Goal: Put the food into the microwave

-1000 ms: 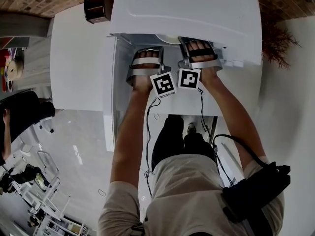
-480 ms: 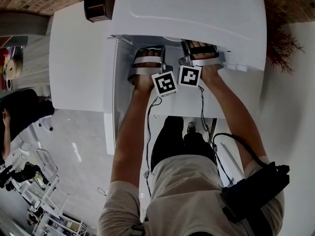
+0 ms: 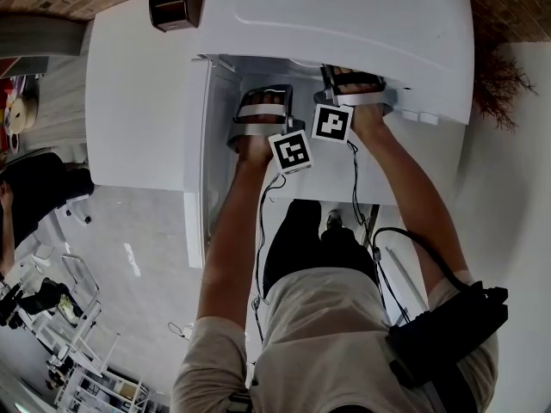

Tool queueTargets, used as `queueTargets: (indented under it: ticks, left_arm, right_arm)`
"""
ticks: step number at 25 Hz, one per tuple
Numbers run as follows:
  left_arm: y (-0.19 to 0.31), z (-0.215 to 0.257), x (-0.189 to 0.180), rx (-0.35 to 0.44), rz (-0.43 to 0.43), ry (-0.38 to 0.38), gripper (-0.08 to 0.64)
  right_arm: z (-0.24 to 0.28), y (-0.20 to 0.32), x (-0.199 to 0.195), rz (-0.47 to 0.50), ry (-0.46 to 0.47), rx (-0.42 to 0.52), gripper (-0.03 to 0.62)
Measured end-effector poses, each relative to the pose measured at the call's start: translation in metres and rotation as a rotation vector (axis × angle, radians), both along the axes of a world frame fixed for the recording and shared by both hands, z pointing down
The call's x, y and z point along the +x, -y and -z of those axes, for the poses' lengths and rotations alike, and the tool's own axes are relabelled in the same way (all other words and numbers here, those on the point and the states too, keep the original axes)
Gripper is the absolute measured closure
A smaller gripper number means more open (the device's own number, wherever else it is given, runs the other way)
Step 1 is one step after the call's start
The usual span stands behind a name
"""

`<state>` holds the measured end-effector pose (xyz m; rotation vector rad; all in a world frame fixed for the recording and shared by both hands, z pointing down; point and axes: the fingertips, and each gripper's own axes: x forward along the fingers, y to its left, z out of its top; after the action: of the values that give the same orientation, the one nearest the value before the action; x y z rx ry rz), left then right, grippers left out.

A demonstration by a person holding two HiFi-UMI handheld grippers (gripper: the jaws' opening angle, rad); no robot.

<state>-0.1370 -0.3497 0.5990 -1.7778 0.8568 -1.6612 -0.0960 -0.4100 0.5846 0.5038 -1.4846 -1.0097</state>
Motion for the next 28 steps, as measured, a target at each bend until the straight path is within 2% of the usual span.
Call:
queueTargets:
  ticks: [3,9,12,16,19,25,28]
  left_arm:
    - [-0.012,-0.010,0.005,-0.068,0.003,-0.048,0.554]
    - [-0.031,-0.013,0.019,-0.130,0.004,-0.120,0.554]
    - [-0.026,-0.004,0.013,-0.071,0.003,-0.088,0.554]
    - [-0.035,-0.013,0.015,-0.138,-0.015,-0.107,0.554]
    - [-0.037,-0.009,0.020,-0.142,-0.043,-0.111,0.554]
    - [-0.044,-0.009,0.029,-0.174,-0.071,-0.135,0.554]
    - [-0.046,-0.011,0.030,-0.175,-0.075,-0.126,0.554]
  right_arm:
    - [0.000,0.001,-0.002,-0.003,-0.003,-0.029,0.566]
    - [-0.006,0.003,-0.002,-0.002,-0.051,-0.114,0.540]
    - [-0.007,0.002,-0.002,-0.023,-0.042,-0.187,0.528]
    - [-0.005,-0.001,-0.004,-0.055,-0.012,-0.292,0.510]
    - [-0.004,-0.006,-0.003,-0.068,0.001,-0.368,0.499]
    - [-0.002,-0.021,-0.002,-0.080,-0.037,-0.512,0.476]
    - [-0.001,-0.023,-0.002,-0.081,-0.028,-0.539,0.474]
